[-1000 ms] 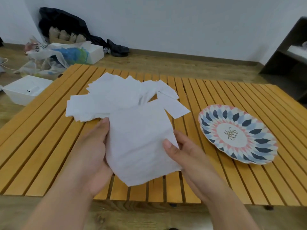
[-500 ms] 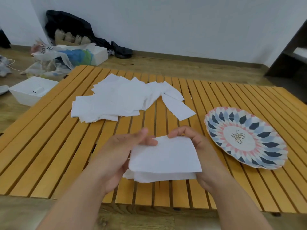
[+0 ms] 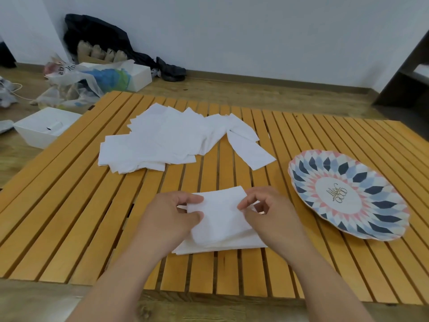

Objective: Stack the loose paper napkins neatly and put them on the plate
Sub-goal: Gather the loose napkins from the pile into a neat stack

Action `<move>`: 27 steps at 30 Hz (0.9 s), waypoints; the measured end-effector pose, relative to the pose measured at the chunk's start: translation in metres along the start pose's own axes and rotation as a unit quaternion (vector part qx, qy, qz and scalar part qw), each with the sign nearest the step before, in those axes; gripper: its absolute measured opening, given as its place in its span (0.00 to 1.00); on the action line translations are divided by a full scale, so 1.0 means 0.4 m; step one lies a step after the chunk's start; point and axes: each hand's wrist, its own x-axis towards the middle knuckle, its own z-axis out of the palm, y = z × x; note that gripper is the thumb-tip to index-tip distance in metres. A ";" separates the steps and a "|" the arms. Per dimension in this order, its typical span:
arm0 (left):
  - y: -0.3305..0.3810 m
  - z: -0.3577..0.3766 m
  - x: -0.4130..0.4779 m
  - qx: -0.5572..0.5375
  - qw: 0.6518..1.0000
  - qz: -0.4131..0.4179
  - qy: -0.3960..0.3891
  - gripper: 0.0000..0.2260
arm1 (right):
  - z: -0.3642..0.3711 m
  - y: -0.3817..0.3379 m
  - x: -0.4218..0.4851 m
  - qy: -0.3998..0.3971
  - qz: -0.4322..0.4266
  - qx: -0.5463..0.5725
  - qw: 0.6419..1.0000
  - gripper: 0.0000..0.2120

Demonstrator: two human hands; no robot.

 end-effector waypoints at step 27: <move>-0.056 -0.203 0.362 0.556 0.801 0.165 0.146 0.13 | 0.026 -0.011 -0.023 -0.028 -0.021 -0.172 0.984 0.16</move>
